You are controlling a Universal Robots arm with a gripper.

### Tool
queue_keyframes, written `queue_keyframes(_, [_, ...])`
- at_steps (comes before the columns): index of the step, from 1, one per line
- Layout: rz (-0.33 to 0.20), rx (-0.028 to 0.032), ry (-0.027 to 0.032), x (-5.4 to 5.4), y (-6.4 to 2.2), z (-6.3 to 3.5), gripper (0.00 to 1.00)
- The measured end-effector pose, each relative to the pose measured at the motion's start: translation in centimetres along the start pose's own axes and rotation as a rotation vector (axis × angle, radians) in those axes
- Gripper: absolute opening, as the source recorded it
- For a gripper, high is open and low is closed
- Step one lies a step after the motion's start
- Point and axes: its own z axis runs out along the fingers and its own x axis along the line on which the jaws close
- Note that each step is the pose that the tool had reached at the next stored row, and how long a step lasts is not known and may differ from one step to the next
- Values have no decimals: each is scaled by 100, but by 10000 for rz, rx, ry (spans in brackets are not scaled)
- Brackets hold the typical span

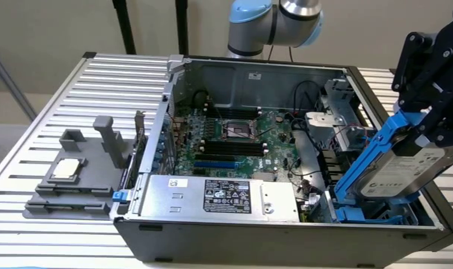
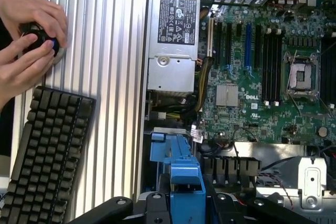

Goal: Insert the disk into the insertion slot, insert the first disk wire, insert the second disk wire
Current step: 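Insert the disk into the insertion slot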

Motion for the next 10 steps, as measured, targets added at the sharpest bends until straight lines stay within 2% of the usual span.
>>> queue_keyframes(10, [11,0,-10,2,-3,36,33])
